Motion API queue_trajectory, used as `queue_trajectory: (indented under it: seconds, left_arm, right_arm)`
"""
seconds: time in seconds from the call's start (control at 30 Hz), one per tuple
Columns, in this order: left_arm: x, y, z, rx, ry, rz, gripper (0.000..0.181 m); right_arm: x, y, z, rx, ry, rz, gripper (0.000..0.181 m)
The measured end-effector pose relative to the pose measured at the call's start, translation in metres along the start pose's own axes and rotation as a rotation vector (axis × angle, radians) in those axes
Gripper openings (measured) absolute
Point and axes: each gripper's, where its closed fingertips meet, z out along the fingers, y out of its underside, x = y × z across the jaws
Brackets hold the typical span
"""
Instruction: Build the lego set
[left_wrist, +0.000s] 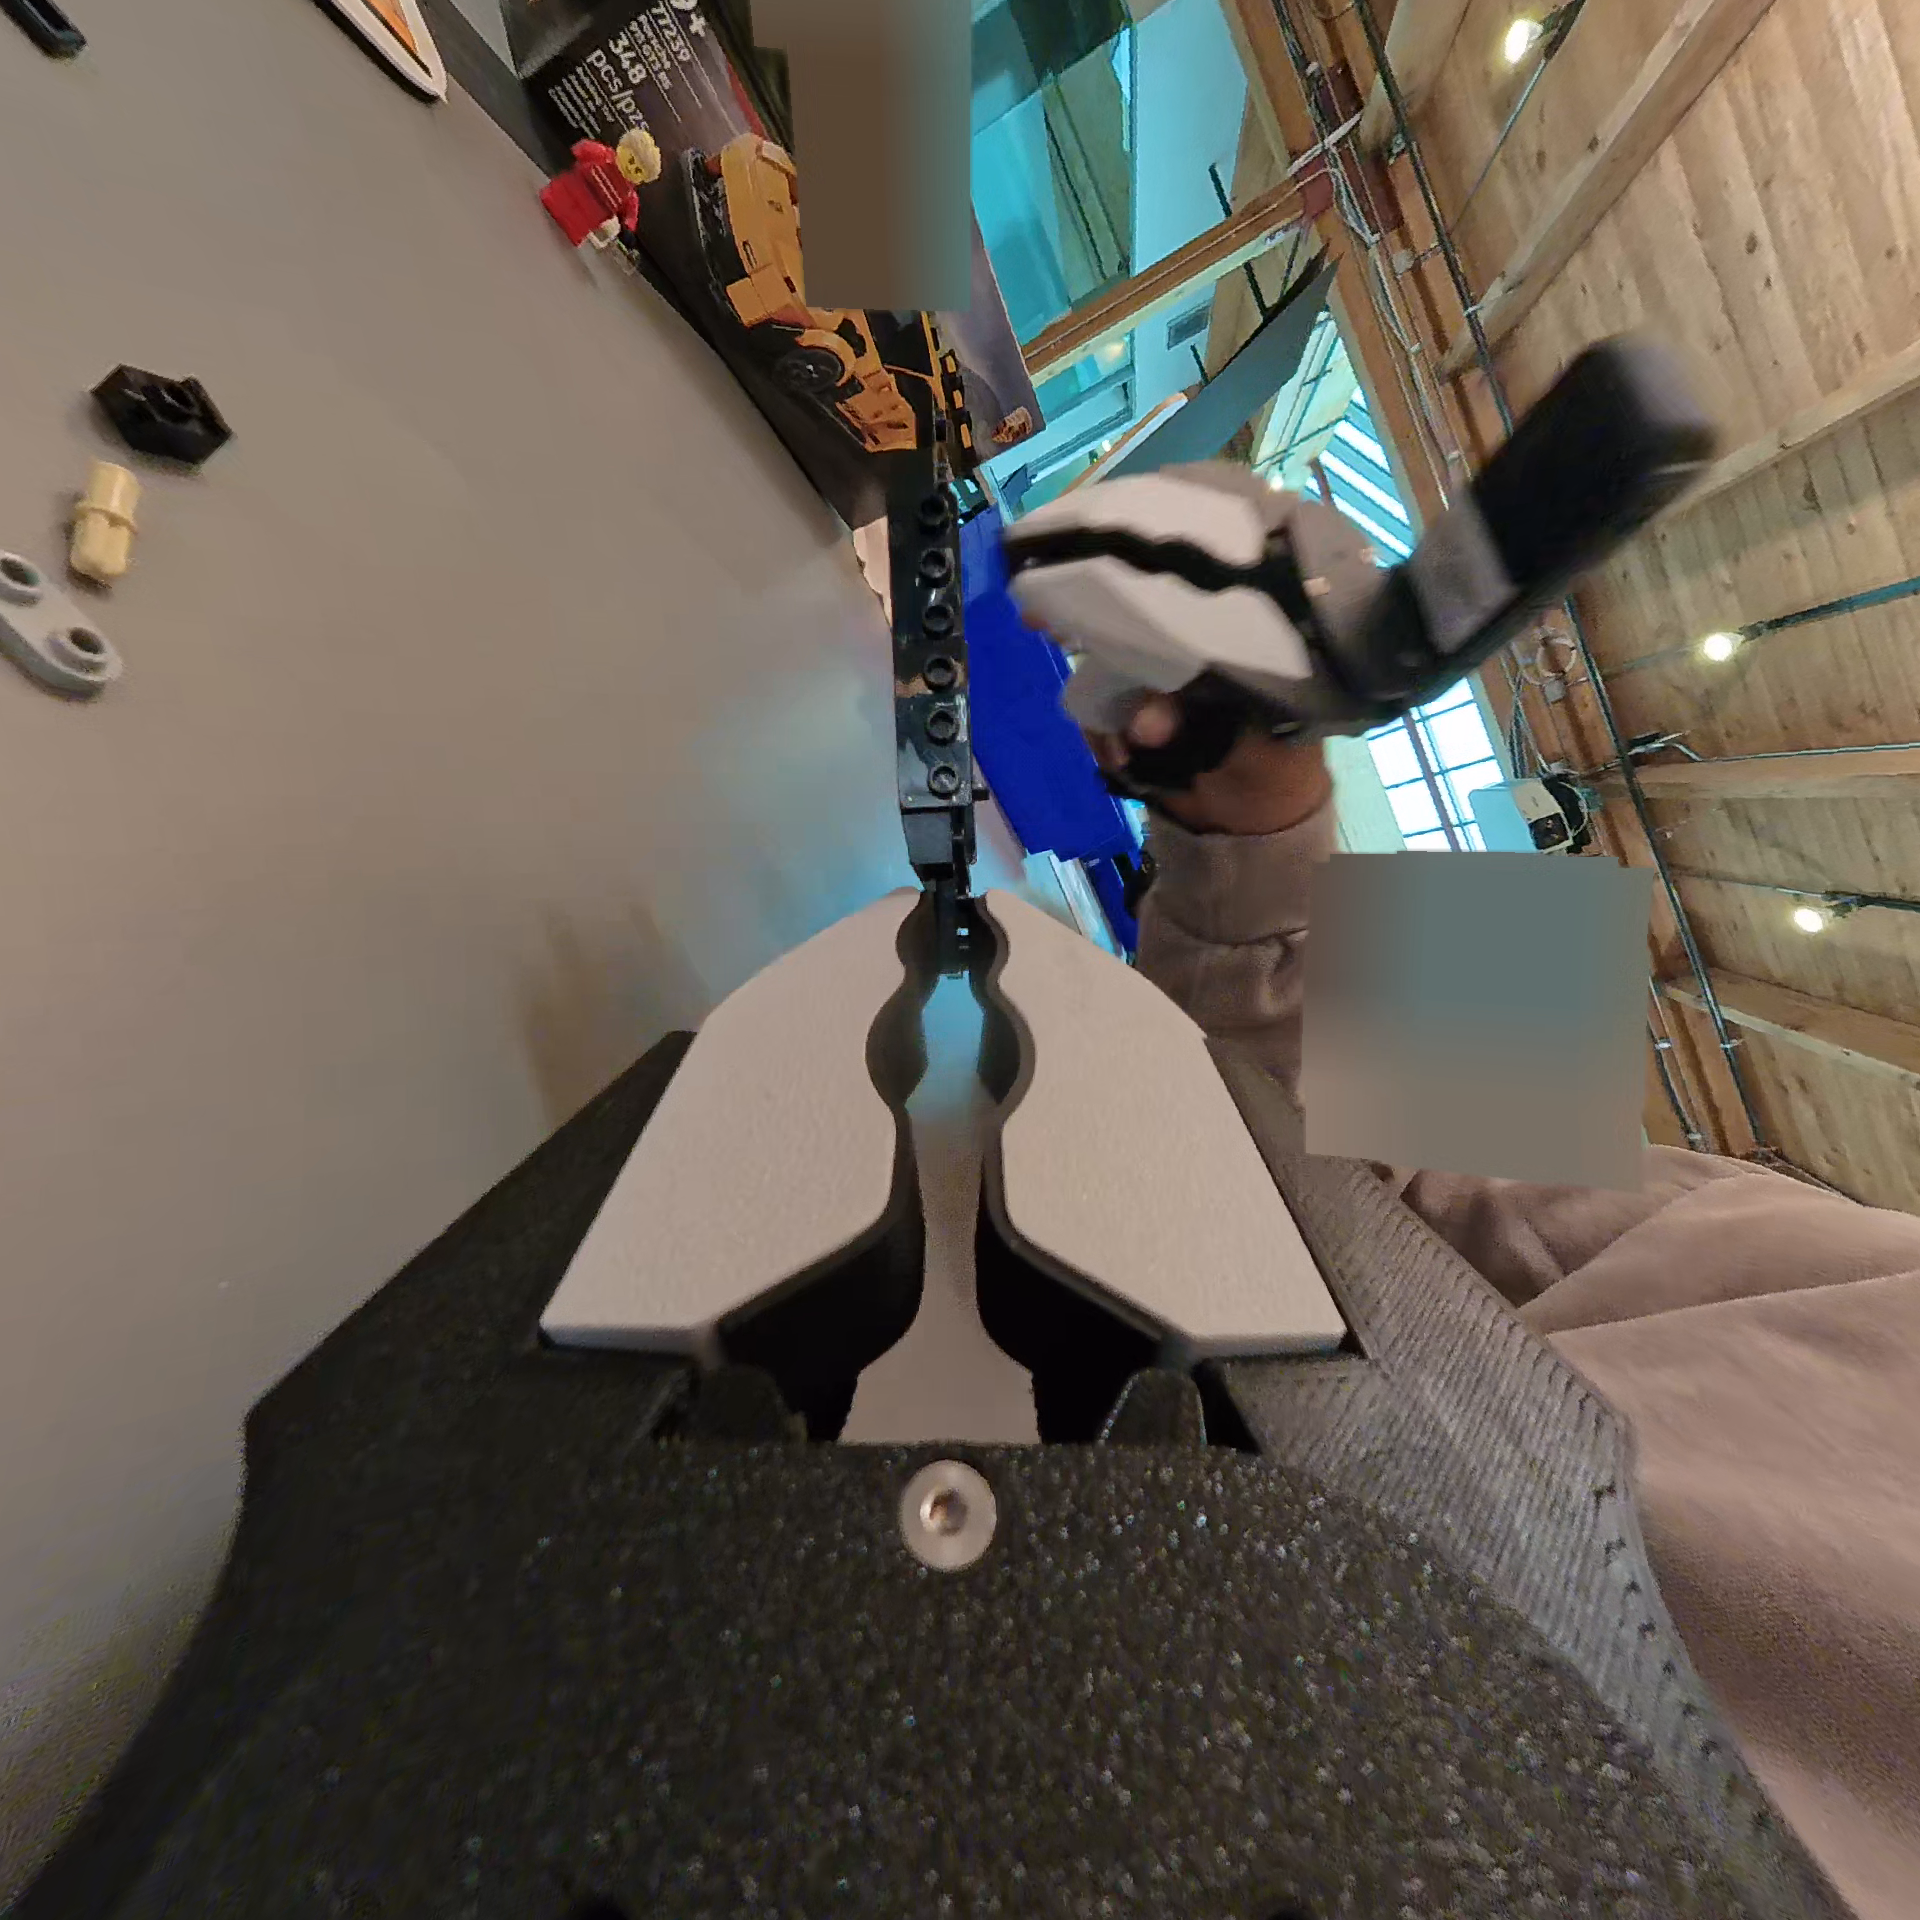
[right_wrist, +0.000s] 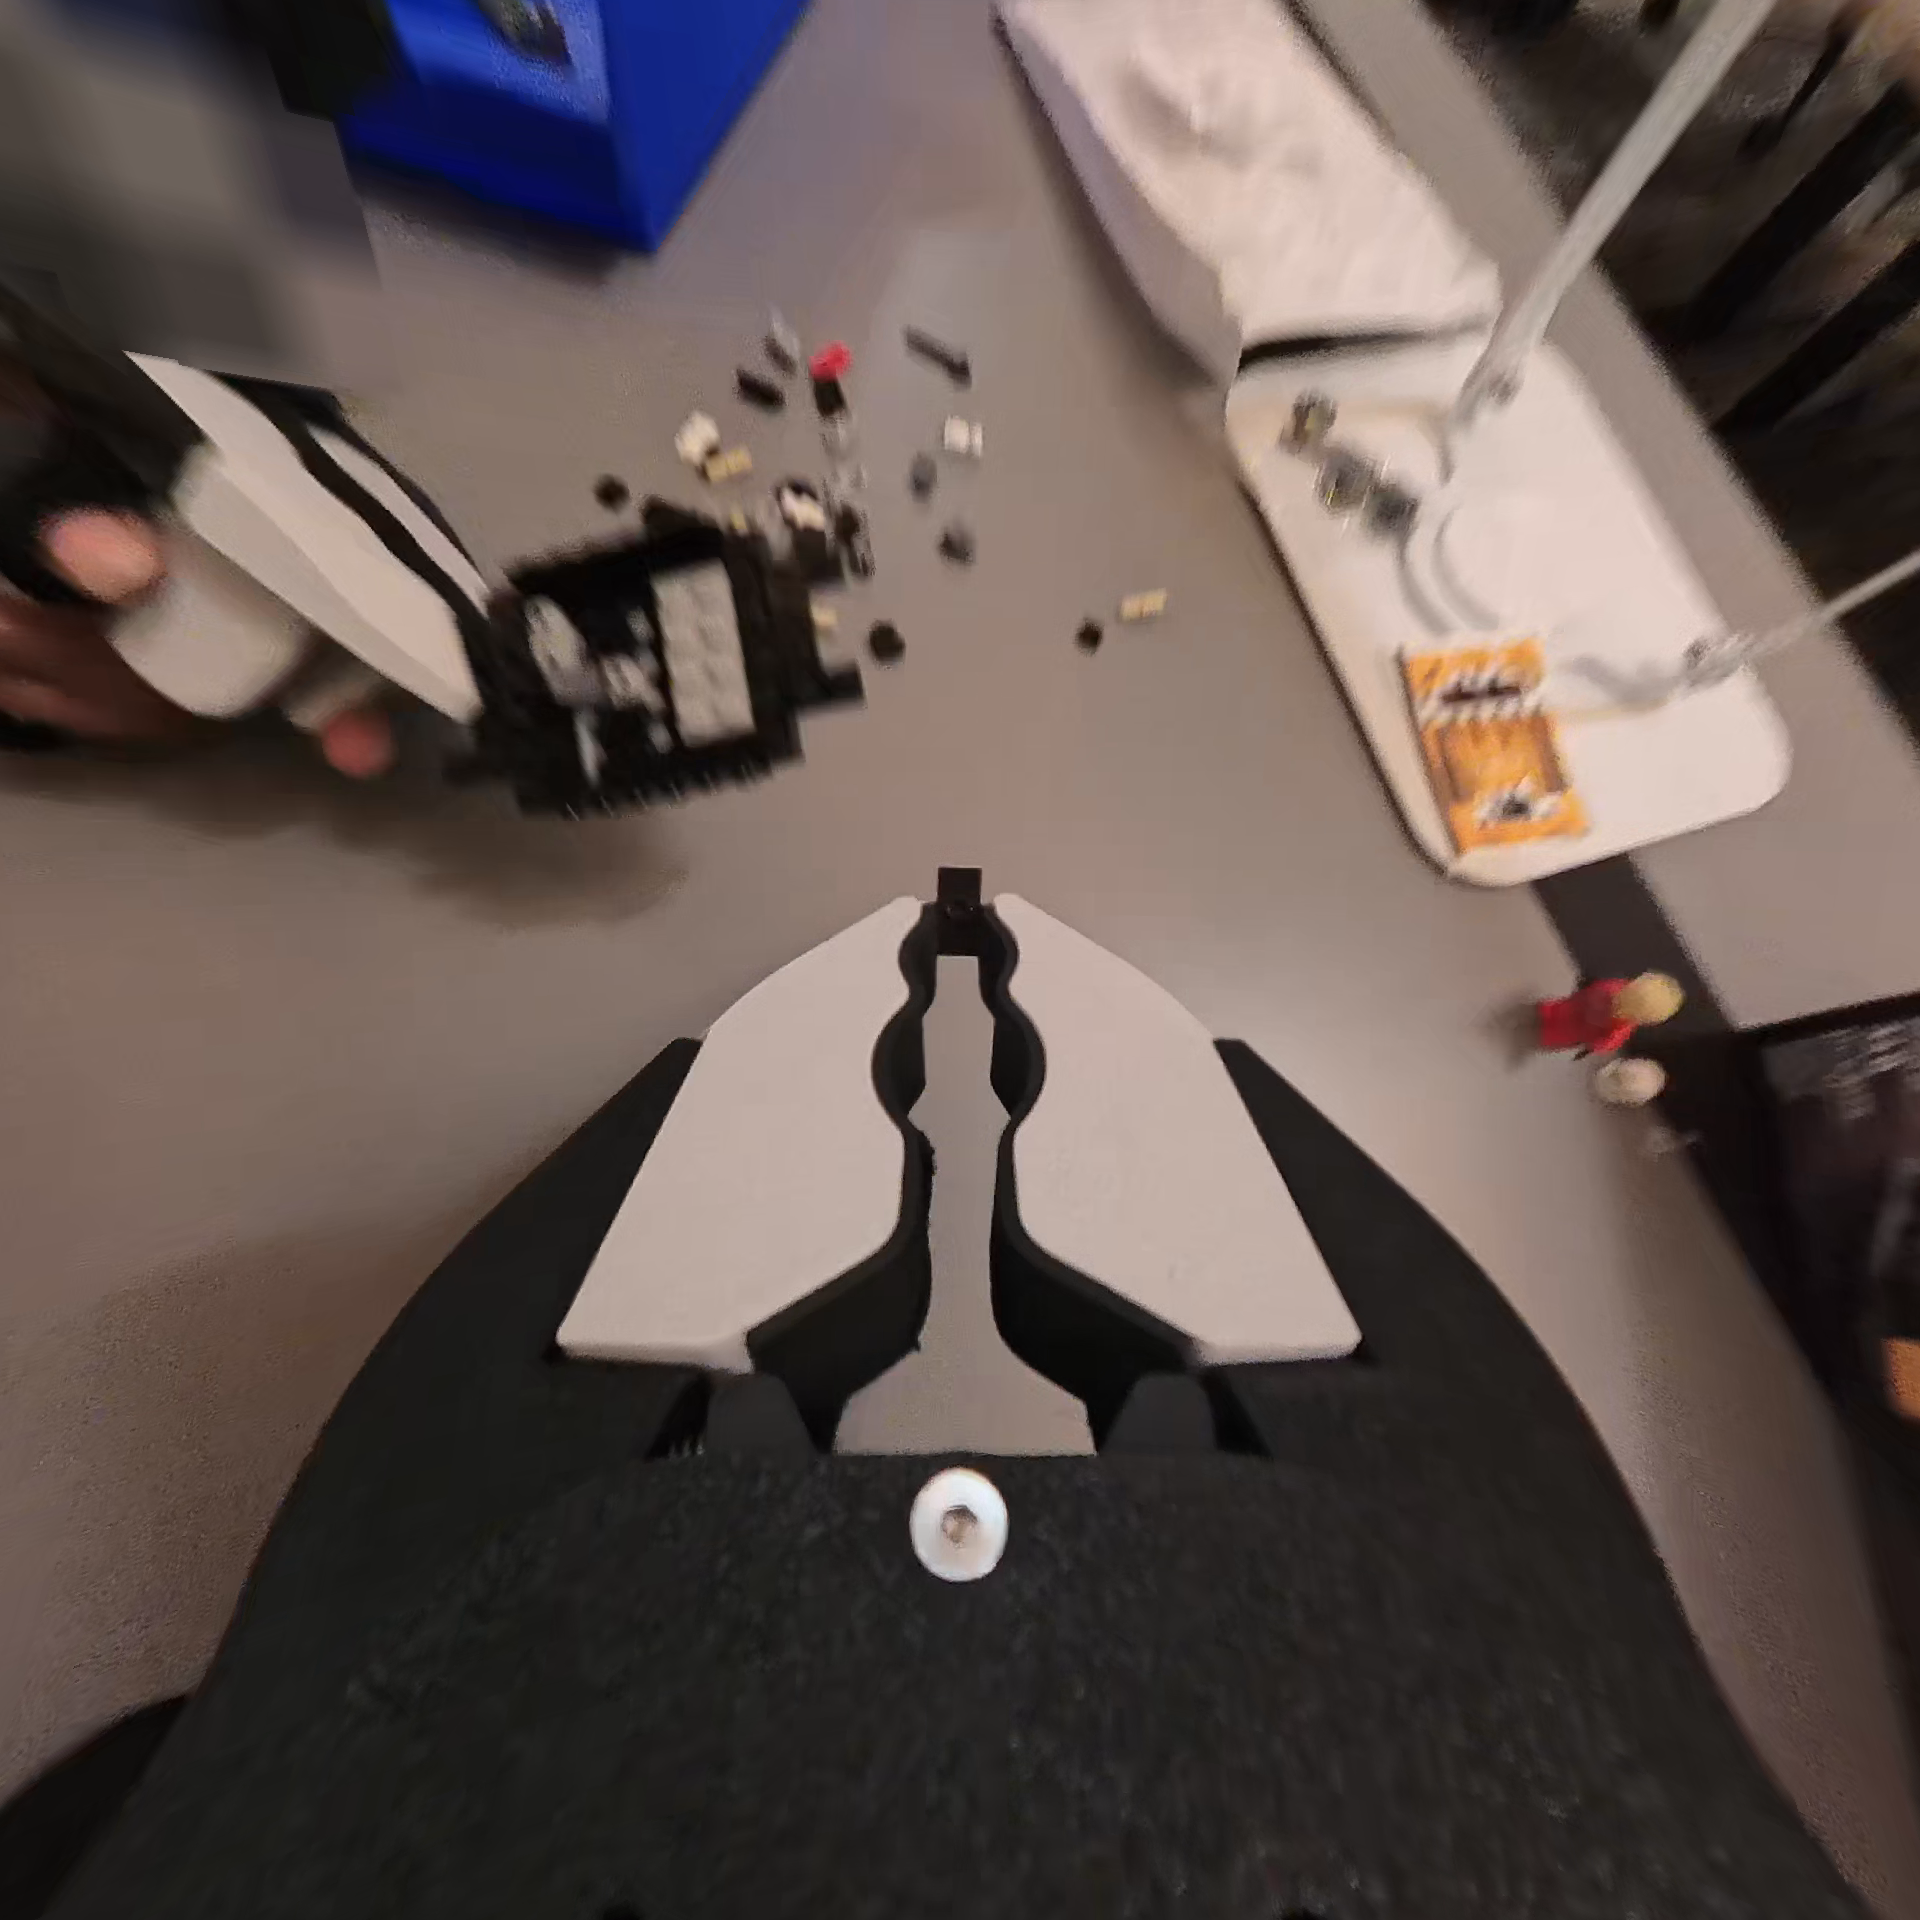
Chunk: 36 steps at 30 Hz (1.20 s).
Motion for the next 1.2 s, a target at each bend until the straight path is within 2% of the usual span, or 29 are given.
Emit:
queue_trajectory:
  seconds: [0.1, 0.17, 0.3, 0.4, 0.77, 1.03, 1.2]
  left_arm:
    - [0.002, 0.005, 0.005, -0.007, 0.007, 0.0, 0.006]
    - [0.002, 0.01, 0.008, -0.017, 0.011, -0.004, 0.006]
    - [0.002, 0.009, 0.006, -0.008, 0.009, 0.002, 0.005]
    - [-0.001, 0.002, 0.002, 0.017, -0.006, 0.008, 0.006]
    - [0.0, 0.0, 0.002, 0.02, -0.002, 0.048, 0.005]
    - [0.001, 0.001, 0.003, 0.021, -0.002, 0.075, 0.005]
    - [0.003, 0.001, 0.003, 0.022, 0.006, 0.078, 0.005]
  right_arm:
    - [-0.021, -0.041, -0.01, 0.021, -0.017, -0.065, 0.007]
    - [-0.046, -0.056, -0.001, 0.016, -0.066, -0.082, 0.007]
    - [-0.09, -0.05, 0.034, -0.013, -0.141, -0.071, 0.007]
    - [-0.103, -0.04, 0.048, -0.017, -0.171, -0.001, 0.007]
    - [-0.098, -0.041, 0.038, -0.011, -0.16, 0.004, 0.007]
    - [-0.093, -0.041, 0.045, -0.025, -0.133, 0.002, 0.007]
    - [-0.094, -0.035, 0.051, -0.092, -0.131, -0.039, 0.007]
